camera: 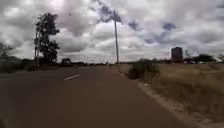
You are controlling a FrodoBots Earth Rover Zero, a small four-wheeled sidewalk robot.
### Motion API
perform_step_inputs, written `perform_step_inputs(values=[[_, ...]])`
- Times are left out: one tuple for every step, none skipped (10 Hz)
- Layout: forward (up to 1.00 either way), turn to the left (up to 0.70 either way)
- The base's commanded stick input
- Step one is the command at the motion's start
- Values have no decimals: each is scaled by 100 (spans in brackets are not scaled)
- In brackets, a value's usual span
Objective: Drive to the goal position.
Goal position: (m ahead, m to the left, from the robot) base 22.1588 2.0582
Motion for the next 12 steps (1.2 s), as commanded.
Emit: perform_step_inputs(values=[[85, 0], [85, 0], [85, 0], [85, 0], [85, 0], [85, 0], [85, 0], [85, 0], [85, 0], [85, 0], [85, 0], [85, 0]])
